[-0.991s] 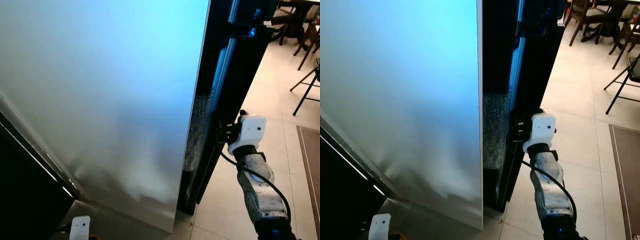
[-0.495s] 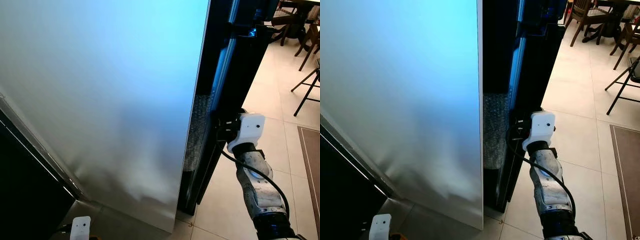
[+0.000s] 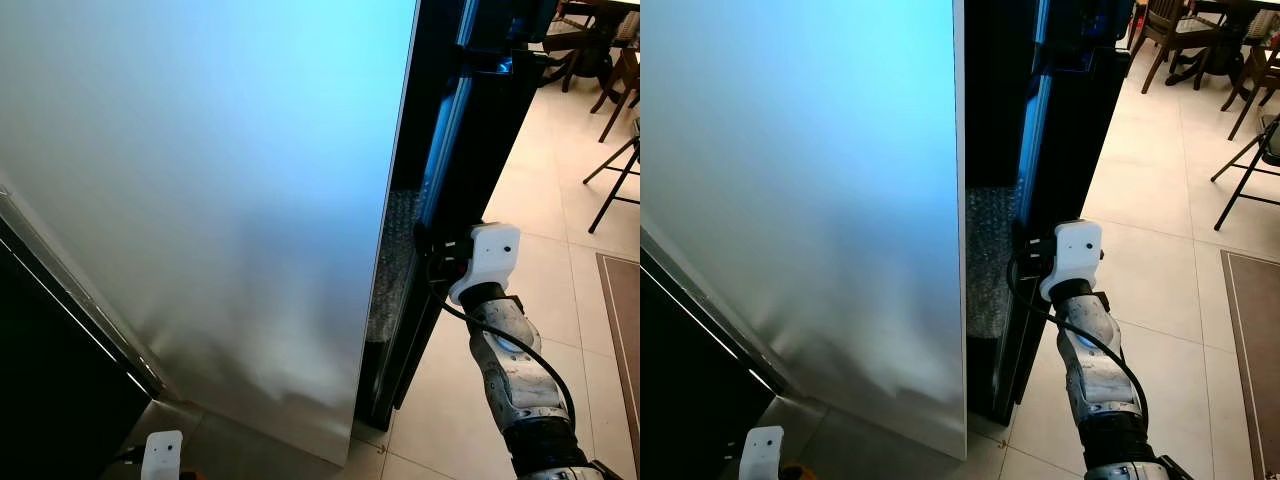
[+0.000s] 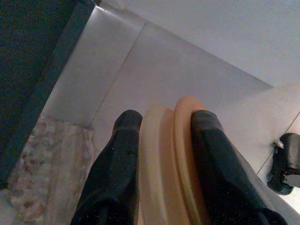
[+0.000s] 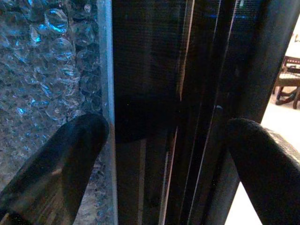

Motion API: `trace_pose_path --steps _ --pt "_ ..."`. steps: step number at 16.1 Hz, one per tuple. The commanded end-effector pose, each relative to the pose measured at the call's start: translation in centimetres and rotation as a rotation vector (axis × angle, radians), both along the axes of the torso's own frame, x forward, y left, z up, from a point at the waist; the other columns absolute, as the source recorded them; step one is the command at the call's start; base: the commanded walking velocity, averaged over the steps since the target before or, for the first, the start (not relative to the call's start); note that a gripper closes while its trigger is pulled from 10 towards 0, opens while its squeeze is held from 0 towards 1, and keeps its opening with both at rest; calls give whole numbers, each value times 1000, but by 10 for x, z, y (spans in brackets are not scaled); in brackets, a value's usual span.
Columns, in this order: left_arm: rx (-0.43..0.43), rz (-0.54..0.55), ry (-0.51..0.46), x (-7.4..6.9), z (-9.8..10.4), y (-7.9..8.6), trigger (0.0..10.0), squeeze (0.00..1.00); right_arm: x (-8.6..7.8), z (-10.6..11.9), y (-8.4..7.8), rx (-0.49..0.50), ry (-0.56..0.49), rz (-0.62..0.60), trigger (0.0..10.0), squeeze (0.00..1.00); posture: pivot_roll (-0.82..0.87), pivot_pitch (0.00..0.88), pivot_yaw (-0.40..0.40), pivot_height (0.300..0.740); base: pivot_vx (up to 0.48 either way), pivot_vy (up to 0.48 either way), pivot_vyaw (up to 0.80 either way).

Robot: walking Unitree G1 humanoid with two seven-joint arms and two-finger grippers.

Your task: Restocking fridge

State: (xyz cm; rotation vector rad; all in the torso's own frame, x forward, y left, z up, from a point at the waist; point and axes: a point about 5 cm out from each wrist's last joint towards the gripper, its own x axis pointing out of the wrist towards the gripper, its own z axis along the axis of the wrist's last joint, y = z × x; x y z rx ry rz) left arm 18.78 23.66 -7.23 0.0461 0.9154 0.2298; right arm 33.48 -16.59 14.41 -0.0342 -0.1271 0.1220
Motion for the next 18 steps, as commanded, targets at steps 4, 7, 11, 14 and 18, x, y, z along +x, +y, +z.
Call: trace_pose_path --steps 4,7,11,14,18 --pt "1 -12 15 6 0 -9 10000 0 3 9 -16 -19 -50 -110 10000 0 -55 4 26 740 0 0 0" --pt "1 -17 15 7 1 -10 10000 0 -3 12 -37 -24 -77 -229 10000 0 -56 9 26 740 0 0 0" --pt "1 -19 18 7 1 -9 10000 0 -15 8 -56 -52 -94 -327 10000 0 -57 13 29 740 0 0 0" --pt "3 -19 21 8 1 -8 10000 0 -30 -2 -83 -68 -75 -467 10000 0 -59 12 32 740 0 0 0" --pt "1 -23 22 9 1 -9 10000 0 -53 -26 -115 -38 4 -631 10000 0 -65 9 35 740 0 0 0"
